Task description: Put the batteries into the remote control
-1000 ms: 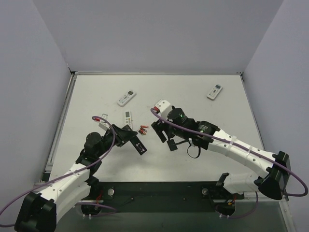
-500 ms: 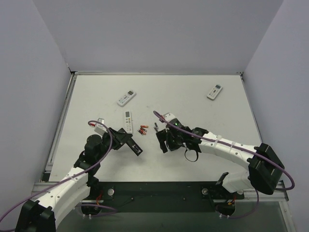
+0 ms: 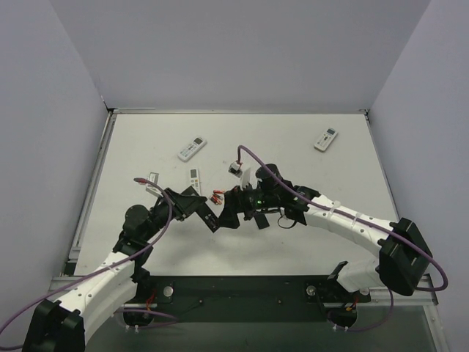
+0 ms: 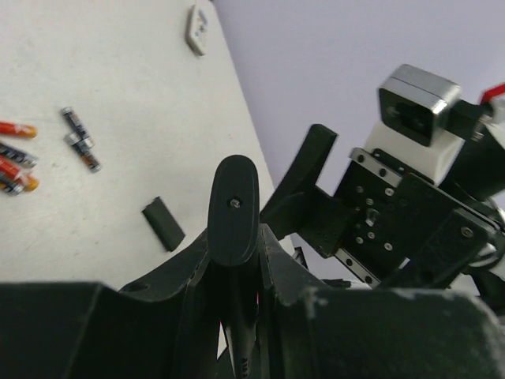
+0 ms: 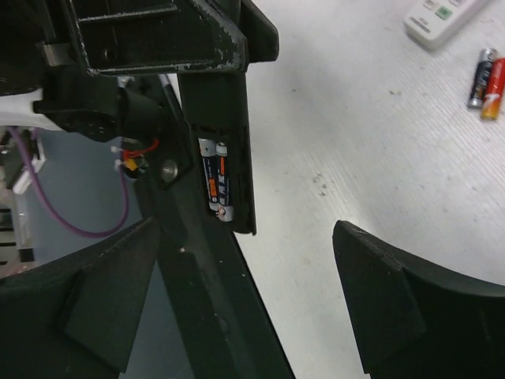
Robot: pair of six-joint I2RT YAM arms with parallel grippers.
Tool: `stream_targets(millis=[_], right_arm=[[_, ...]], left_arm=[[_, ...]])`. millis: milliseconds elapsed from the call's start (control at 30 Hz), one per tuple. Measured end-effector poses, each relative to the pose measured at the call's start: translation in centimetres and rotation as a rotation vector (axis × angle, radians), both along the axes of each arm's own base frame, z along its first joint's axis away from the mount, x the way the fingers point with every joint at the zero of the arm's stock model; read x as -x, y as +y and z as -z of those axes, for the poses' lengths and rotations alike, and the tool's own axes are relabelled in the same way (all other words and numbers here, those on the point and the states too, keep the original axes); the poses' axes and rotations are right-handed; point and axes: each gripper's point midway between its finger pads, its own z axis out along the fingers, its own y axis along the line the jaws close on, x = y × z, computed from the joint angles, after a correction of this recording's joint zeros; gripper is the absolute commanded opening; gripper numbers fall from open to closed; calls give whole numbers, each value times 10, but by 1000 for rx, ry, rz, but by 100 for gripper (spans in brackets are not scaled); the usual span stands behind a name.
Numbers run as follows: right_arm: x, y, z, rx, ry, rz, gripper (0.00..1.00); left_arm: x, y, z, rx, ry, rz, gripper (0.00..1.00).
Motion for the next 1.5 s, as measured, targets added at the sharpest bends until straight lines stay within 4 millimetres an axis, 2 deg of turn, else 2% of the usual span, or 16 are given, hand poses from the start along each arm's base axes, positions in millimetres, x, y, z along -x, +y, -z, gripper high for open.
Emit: stream_targets(millis=[233, 367, 500, 833, 1033, 1100, 1133, 1200, 1233, 1300, 1333, 1433, 1500], right_arm=[[6, 11, -30, -153, 55, -83, 71], [14, 17, -39, -208, 79, -141, 61], [20, 20, -41, -228, 104, -185, 52], [30, 22, -49, -265, 130, -253, 18], [33, 24, -55, -279, 139, -274, 5], [33, 24, -57, -282, 139, -278, 6], [33, 24, -58, -283, 139, -279, 16], [34, 24, -58, -282, 142, -280, 32], [33, 24, -58, -281, 142, -278, 43], [31, 24, -55, -270, 139, -263, 53], [29, 23, -54, -262, 135, -254, 62], [25, 21, -48, -230, 123, -230, 72], [23, 17, -46, -208, 106, -213, 75]], left_arm=[[11, -10, -58, 96, -177, 93, 0], [17, -13, -80, 136, -240, 125, 0], [20, -13, -89, 166, -258, 136, 0], [19, -14, -93, 197, -256, 145, 0], [21, -14, -98, 207, -280, 149, 0], [22, -14, -100, 210, -290, 151, 0], [22, -14, -101, 213, -294, 151, 0], [22, -14, -102, 213, -295, 153, 0], [22, -14, -101, 213, -295, 154, 0], [23, -14, -101, 215, -292, 156, 0], [23, -14, -101, 215, -292, 157, 0], [23, -14, -98, 199, -291, 154, 0], [22, -13, -94, 180, -283, 141, 0]])
